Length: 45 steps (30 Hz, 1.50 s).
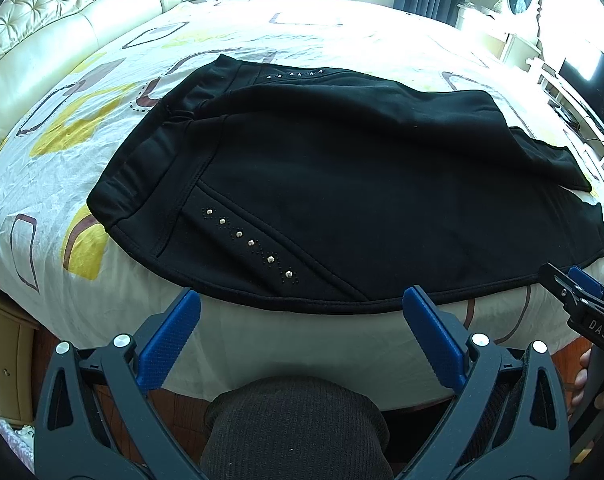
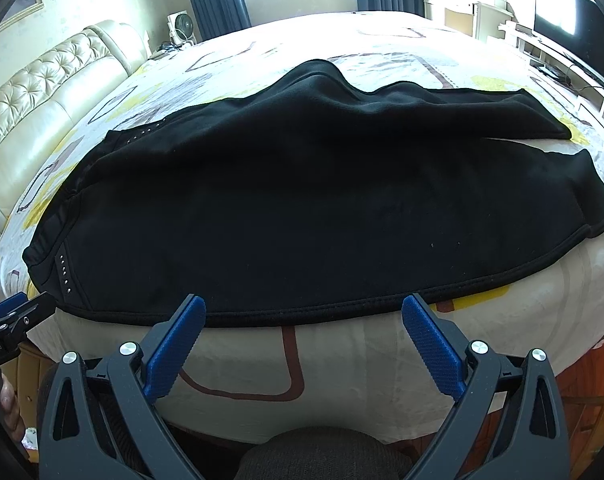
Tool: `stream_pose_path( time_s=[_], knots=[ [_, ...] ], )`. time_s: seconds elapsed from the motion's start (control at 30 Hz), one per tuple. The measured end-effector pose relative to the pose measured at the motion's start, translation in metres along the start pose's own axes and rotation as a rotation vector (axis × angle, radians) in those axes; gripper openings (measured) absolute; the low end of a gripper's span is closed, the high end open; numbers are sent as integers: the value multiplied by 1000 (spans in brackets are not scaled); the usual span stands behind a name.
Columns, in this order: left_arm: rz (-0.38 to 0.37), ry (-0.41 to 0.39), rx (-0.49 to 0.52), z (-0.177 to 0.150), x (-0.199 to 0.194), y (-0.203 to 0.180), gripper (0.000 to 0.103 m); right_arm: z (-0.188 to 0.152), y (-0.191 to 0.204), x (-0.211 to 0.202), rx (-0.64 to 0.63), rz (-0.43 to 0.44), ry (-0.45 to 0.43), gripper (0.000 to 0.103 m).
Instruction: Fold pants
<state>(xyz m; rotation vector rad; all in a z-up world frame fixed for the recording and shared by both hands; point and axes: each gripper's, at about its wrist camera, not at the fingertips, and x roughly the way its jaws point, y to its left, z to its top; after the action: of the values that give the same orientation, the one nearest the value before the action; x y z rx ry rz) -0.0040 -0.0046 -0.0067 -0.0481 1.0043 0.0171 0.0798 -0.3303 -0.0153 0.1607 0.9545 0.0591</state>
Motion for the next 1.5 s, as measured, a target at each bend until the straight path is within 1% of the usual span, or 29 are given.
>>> stream_pose_path(
  time_s=[0.4,0.5,0.6,0.63,0.73,0.83,0.87,0.97,1.0,1.1,1.17,1.23,1.27,1.33,1.4,1.47,1.5],
  knots=[
    [-2,1,0,0,0,0,101,-1,1,1,-2,4,3,98],
    [-35,21,7,2,0,0,101,1,1,1,-5,32,21,98],
    [-90,72,18,12,-1,4,101,8,1,0,-20,82,52,98],
    [-121,78,15,17,-3,8,101,11,1,-1,-26,99,54,98],
    [-265,75,-17,43,-5,29,101,24,1,-6,-51,134,44,98],
    [-318,81,-27,77,3,53,101,42,0,-5,-54,167,23,98],
    [-325,88,-32,93,10,64,101,49,-1,-3,-54,185,22,98],
    [-301,95,-61,141,38,93,101,69,-3,6,-48,235,21,98],
    [-299,112,-78,157,52,104,101,75,-4,10,-44,251,20,98],
    [-342,176,-137,198,97,132,101,93,-6,21,-38,302,15,98],
    [-329,207,-165,219,130,149,101,104,-8,30,-41,306,12,98],
    [-334,236,-188,237,162,161,101,112,-10,40,-37,303,16,98],
    [-353,242,-202,242,172,165,101,116,-12,46,-33,301,21,98],
    [-433,258,-220,252,191,166,101,122,-14,59,-32,303,40,98],
    [-470,267,-187,259,199,161,101,129,-14,69,-40,316,53,98],
    [-466,241,-132,265,201,157,101,139,-14,76,-45,329,54,98],
    [-456,227,-123,269,202,161,101,145,-13,78,-55,337,54,98]
  ],
)
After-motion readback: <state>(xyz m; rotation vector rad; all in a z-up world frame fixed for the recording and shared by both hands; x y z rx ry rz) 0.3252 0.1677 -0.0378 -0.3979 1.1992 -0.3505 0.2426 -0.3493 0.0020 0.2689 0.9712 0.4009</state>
